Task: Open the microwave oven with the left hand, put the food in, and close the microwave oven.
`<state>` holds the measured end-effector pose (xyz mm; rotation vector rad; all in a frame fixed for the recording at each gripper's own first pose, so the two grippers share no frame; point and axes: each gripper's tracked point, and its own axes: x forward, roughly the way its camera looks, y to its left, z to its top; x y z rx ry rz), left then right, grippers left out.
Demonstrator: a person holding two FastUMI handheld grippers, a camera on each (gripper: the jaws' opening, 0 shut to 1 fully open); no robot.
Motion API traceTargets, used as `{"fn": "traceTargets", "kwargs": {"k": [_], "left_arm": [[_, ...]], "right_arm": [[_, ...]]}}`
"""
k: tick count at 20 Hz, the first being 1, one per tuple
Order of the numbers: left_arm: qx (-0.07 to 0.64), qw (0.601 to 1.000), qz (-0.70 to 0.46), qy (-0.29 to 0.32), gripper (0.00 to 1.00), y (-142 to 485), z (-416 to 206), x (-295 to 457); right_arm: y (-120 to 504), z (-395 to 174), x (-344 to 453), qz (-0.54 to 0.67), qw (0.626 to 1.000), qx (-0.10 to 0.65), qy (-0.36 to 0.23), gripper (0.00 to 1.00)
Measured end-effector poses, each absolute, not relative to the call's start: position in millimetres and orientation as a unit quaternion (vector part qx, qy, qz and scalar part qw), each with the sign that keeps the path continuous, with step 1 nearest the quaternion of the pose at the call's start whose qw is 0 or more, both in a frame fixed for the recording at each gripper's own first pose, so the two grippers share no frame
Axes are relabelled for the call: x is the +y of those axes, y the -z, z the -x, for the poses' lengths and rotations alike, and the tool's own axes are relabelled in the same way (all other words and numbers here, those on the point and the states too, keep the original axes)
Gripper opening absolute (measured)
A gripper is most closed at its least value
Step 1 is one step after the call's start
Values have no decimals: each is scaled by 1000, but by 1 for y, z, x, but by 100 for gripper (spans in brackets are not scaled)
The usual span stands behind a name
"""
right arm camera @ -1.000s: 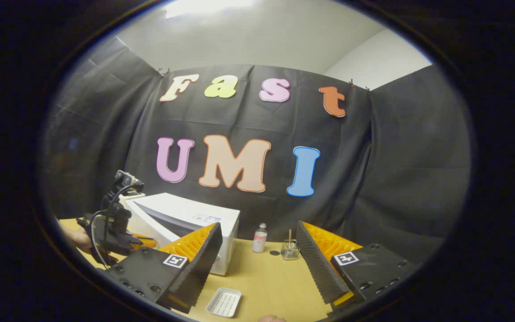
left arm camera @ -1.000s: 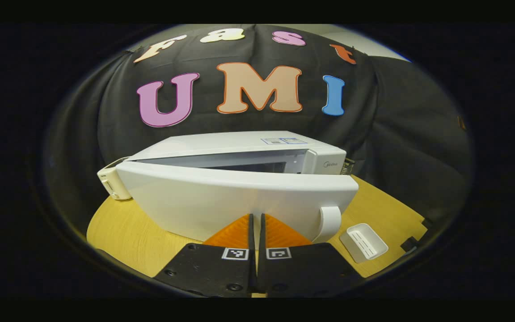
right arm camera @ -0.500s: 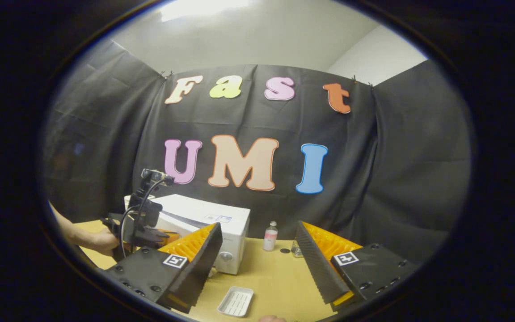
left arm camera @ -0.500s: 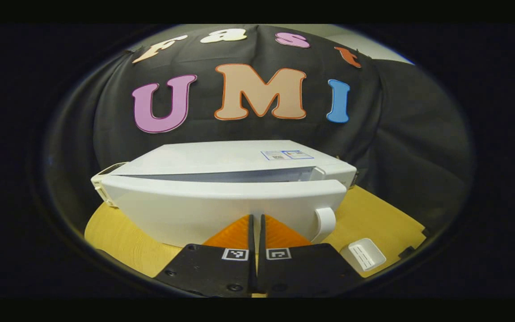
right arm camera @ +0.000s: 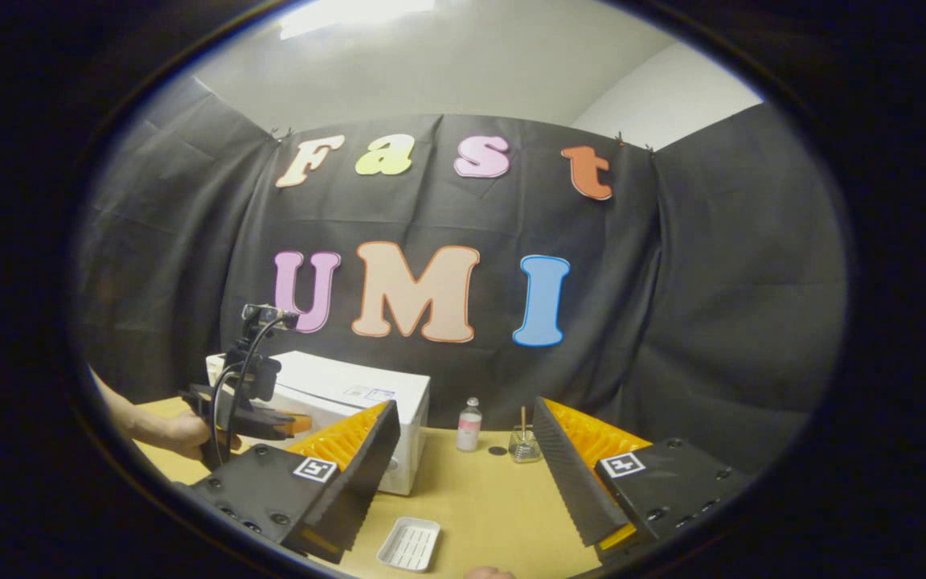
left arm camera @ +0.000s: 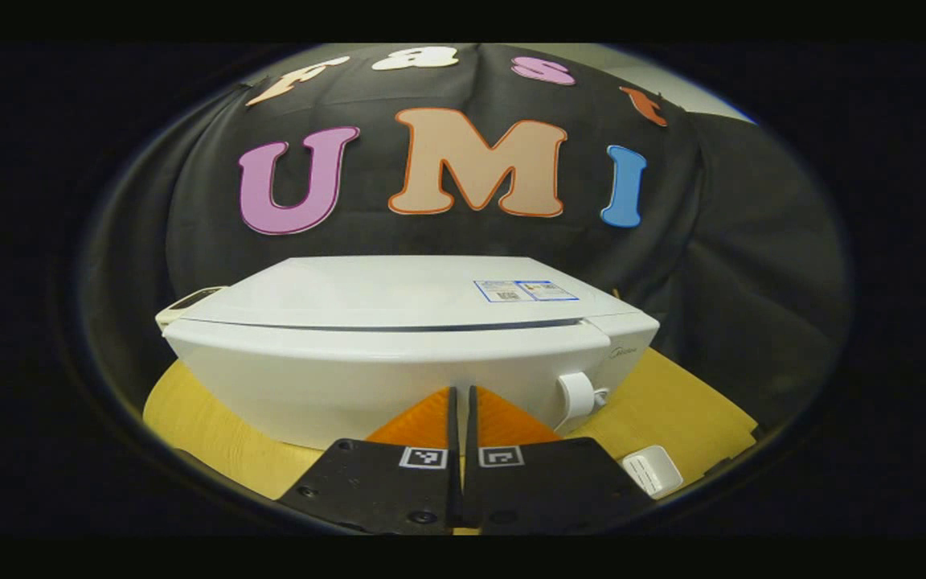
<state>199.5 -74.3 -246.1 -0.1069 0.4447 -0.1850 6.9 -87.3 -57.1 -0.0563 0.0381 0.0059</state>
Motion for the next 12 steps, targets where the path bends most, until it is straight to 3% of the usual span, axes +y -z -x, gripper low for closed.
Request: {"fn": "traceTargets", "kwargs": {"k": [11, 12], "left_arm": [[236, 963, 77, 107, 1, 256, -206, -94], [233, 964, 73, 107, 0, 254, -206, -94]], "right_arm": [[60, -17, -88, 15, 1000, 18, 0, 96], [59, -16, -90, 19, 1000, 18, 1, 100]]}}
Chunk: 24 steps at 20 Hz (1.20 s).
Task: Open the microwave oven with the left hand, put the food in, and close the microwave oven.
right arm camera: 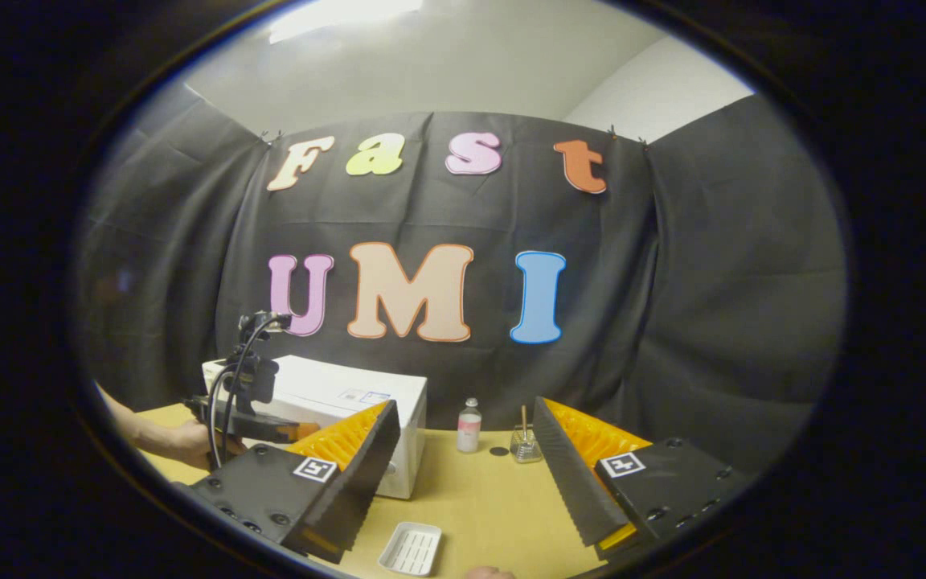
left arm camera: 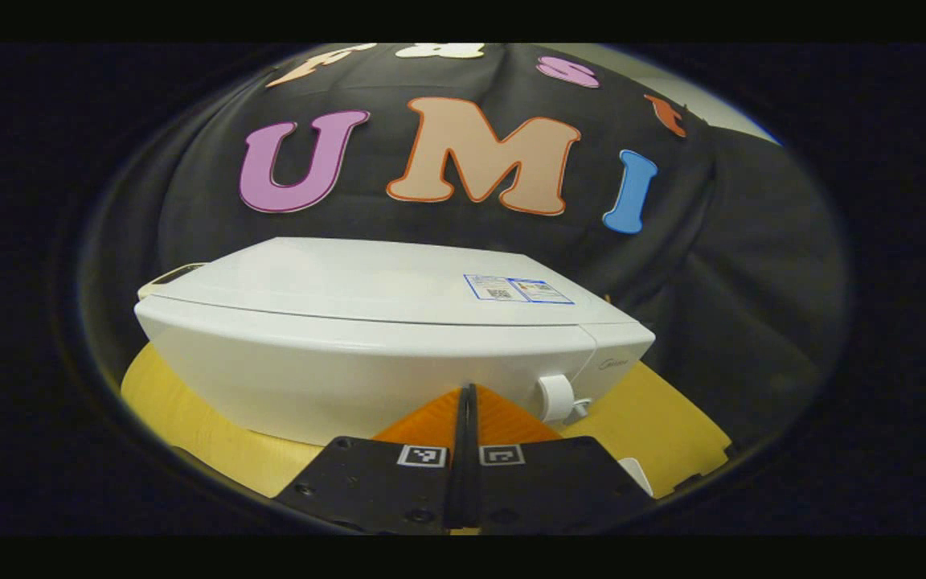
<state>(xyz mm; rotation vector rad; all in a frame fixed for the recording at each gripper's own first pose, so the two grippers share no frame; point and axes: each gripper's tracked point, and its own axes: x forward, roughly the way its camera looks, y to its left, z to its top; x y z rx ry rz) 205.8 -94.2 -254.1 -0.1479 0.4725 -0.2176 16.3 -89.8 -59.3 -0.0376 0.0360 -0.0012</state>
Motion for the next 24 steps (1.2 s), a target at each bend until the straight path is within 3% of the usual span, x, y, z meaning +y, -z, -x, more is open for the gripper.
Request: {"fn": "traceTargets", "kwargs": {"k": [1, 7, 17, 24], "left_arm": [[234, 964, 71, 109, 1, 256, -206, -95], [234, 966, 43, 107, 1, 249, -201, -88], [49, 993, -36, 97, 2, 88, -129, -68], [-1, 995, -8, 96, 2, 20, -62, -58]], "right_arm": [[60, -15, -90, 20, 1000, 20, 1, 96], [62, -11, -93, 13, 1000, 28, 7, 97], [72, -11, -73, 10, 999, 42, -18, 97], [75, -12, -53, 10, 998, 47, -51, 97]]}}
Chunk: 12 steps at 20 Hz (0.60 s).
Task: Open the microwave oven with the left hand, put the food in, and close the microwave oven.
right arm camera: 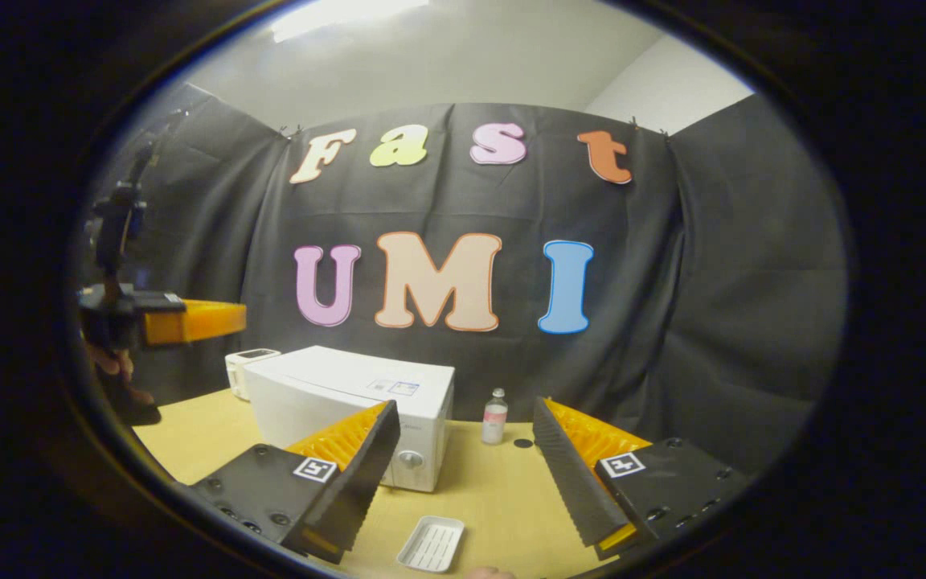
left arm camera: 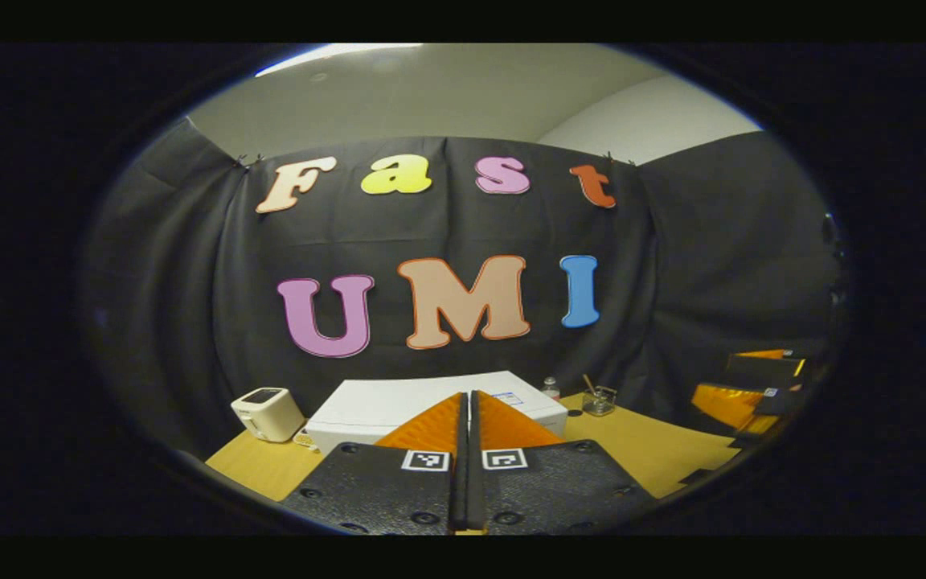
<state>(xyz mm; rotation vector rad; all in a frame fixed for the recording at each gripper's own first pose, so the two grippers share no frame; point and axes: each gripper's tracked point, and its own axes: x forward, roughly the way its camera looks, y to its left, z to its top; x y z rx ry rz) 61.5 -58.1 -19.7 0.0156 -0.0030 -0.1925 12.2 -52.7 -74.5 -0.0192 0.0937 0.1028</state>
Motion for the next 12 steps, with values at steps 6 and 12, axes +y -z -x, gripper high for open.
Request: {"fn": "traceTargets", "kwargs": {"k": [6, 12], "left_arm": [[-33, 998, -26, 46, 96, 2, -34, -23], [-2, 1000, 3, 19, 99, 16, -20, -10]], "right_arm": [[64, -16, -37, 11, 997, 41, -70, 96], [52, -8, -22, 6, 996, 35, -81, 100]]}}
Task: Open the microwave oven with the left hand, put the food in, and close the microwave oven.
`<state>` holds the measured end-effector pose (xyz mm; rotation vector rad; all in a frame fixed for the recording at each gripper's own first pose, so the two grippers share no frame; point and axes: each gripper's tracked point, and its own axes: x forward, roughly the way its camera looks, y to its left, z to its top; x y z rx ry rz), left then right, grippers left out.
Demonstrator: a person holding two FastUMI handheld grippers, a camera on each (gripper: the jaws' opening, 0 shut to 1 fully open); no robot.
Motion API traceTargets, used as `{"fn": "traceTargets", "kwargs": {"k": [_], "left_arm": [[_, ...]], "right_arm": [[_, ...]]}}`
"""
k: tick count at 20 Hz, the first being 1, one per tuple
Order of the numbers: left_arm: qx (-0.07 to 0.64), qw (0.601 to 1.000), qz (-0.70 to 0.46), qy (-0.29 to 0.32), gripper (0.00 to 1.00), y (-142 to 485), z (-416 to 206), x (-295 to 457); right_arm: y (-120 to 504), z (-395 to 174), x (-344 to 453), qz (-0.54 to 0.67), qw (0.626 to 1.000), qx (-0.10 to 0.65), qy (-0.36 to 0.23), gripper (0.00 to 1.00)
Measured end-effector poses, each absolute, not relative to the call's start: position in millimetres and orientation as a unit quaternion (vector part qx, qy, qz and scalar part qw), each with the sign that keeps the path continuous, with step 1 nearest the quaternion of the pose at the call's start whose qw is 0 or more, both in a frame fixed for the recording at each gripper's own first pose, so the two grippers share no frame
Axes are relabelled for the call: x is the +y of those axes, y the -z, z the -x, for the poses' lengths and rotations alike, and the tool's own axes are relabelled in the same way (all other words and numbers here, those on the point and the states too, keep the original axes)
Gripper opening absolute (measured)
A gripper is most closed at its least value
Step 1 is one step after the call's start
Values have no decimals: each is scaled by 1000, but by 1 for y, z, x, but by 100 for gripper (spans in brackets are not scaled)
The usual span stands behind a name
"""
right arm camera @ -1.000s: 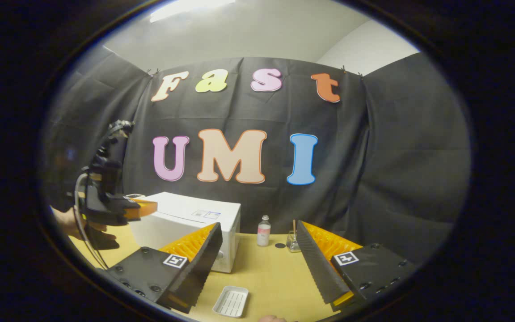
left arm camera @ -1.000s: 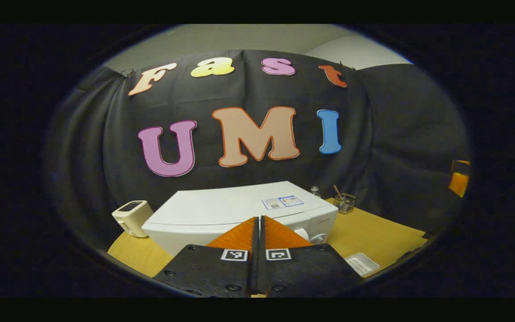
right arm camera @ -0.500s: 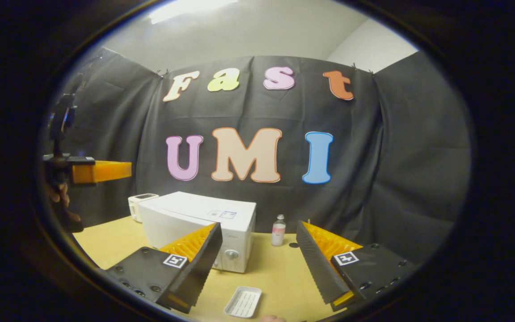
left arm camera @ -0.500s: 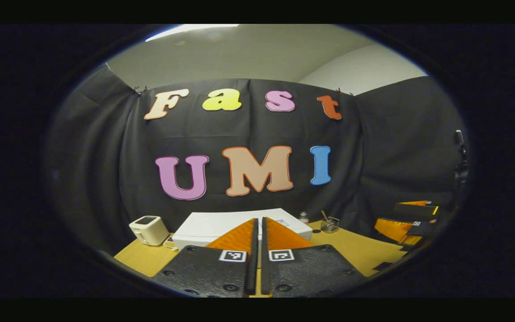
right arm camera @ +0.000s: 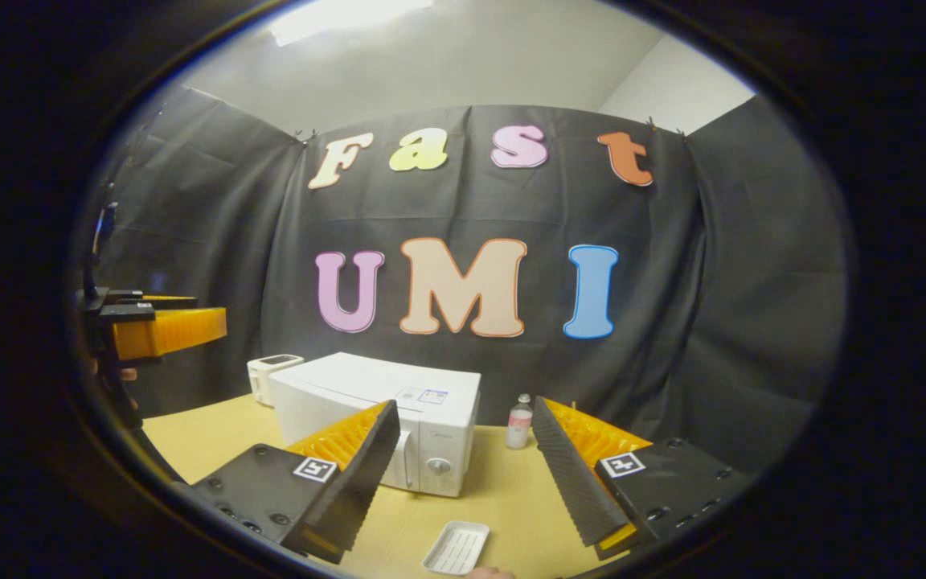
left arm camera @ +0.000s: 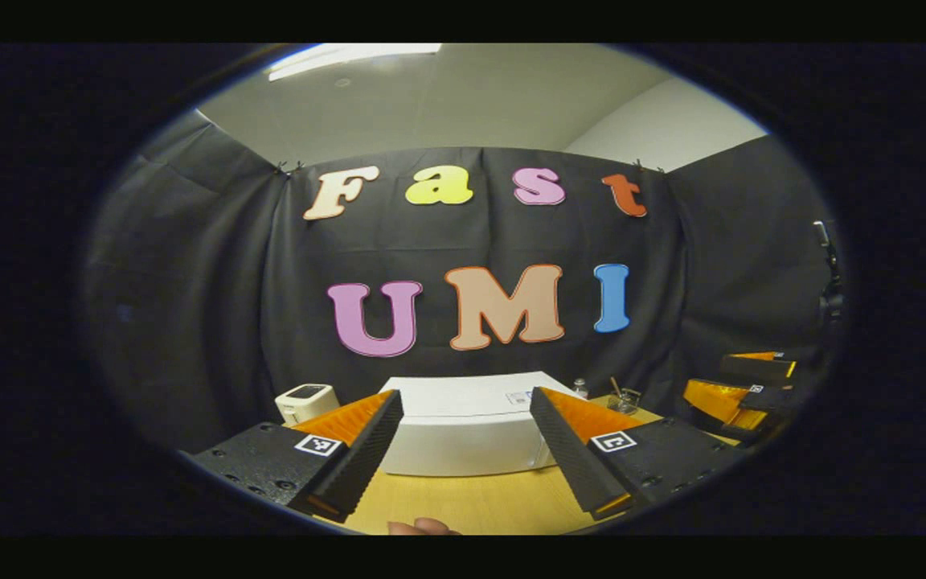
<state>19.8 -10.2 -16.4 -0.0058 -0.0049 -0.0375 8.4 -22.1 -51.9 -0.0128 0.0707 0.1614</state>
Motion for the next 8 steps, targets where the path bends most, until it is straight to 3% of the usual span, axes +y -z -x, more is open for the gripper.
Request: {"fn": "traceTargets", "kwargs": {"k": [1, 2, 8], "left_arm": [[-4, 1000, 10, 18, 99, 15, -17, -11], [-5, 1000, 13, 20, 96, 15, -14, -12], [6, 999, 27, 26, 96, 23, -8, -19]], "right_arm": [[49, -7, -22, 8, 996, 32, -81, 96], [47, -3, -20, 10, 996, 31, -81, 100], [45, 11, -20, 14, 997, 32, -70, 96]]}}
